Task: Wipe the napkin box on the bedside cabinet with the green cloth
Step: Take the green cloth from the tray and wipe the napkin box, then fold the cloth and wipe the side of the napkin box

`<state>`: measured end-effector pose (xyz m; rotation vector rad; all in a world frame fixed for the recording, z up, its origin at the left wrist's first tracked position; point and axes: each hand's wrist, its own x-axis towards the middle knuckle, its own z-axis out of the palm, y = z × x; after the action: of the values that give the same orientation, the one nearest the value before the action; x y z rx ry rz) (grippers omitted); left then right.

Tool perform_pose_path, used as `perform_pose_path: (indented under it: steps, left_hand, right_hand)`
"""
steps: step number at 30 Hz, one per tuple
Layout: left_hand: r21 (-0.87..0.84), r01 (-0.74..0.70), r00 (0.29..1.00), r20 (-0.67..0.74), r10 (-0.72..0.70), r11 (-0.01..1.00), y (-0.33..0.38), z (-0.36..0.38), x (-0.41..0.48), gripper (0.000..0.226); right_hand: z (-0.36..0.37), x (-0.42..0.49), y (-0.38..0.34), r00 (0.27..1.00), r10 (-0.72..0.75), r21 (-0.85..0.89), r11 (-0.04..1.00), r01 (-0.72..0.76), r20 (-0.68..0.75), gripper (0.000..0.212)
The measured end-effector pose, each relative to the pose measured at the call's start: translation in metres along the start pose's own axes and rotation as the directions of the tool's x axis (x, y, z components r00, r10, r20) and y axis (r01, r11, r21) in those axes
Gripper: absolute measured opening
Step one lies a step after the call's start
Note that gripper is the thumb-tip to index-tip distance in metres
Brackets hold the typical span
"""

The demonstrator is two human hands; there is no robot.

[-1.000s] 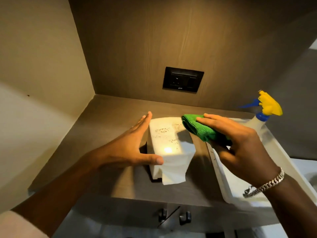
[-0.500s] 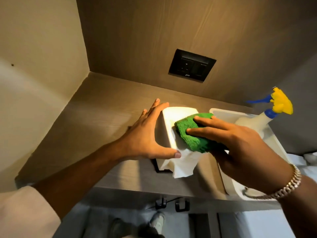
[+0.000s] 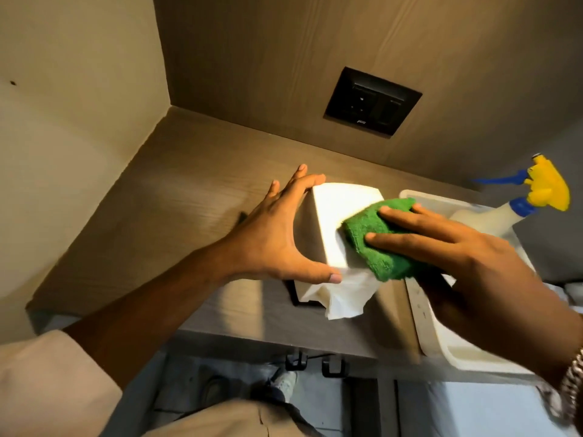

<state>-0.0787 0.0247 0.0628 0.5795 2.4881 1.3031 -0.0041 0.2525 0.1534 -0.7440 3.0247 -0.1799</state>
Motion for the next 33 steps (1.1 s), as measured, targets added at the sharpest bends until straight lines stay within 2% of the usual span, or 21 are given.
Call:
perform_pose_path:
  steps: [4,8,12,16,17,19,21,24,27,30,33]
  left_hand:
    - [0.006,-0.013,1.0,-0.005,0.014,1.0,-0.001,0.0,0.002,0.124]
    - [0.011,-0.024,1.0,-0.013,0.024,1.0,-0.004,-0.001,0.003,0.126]
    - [0.027,-0.047,0.999,0.01,0.047,0.999,-0.004,-0.002,0.005,0.122]
    - [0.124,-0.014,0.998,0.068,0.006,0.992,-0.003,-0.007,0.006,0.13]
    - [0.171,-0.025,0.995,0.101,0.008,0.985,0.0,-0.01,0.008,0.134]
    - [0.333,-0.112,0.984,0.167,0.059,0.936,0.01,-0.015,0.017,0.139]
    - [0.497,-0.219,0.964,0.245,0.106,0.84,0.026,-0.015,0.031,0.143]
    - [0.613,-0.283,0.931,0.361,0.057,0.738,0.053,-0.01,0.048,0.138]
    - [0.66,-0.341,0.902,0.429,0.036,0.669,0.068,-0.014,0.057,0.129]
    - [0.661,-0.363,0.853,0.519,-0.05,0.657,0.078,-0.026,0.059,0.125]
    - [0.665,-0.352,0.815,0.564,-0.134,0.659,0.085,-0.036,0.054,0.123]
  right_hand:
    - [0.002,0.042,-0.009,0.992,0.118,-0.068,0.99,-0.121,-0.042,0.059]
    - [0.016,0.035,-0.031,0.999,0.044,-0.142,0.989,-0.047,-0.026,0.066]
    - [0.02,-0.019,-0.016,0.994,-0.036,-0.066,0.997,0.029,-0.099,0.065]
    - [0.026,-0.057,0.004,0.985,0.021,0.02,1.0,-0.018,-0.168,0.072]
    - [0.029,-0.064,0.007,0.98,0.045,0.068,0.997,-0.032,-0.193,0.071]
    - [0.038,-0.073,0.015,0.954,0.133,0.27,0.961,-0.059,-0.267,0.069]
    - [0.052,-0.078,0.025,0.898,0.282,0.523,0.849,-0.07,-0.338,0.071]
    - [0.071,-0.082,0.034,0.793,0.482,0.79,0.613,-0.002,-0.372,0.069]
    - [0.081,-0.08,0.036,0.72,0.598,0.915,0.382,0.129,-0.352,0.049]
    - [0.09,-0.073,0.037,0.702,0.668,0.962,0.08,0.262,-0.247,0.046]
    - [0.102,-0.065,0.029,0.72,0.667,0.951,-0.055,0.304,-0.192,0.046]
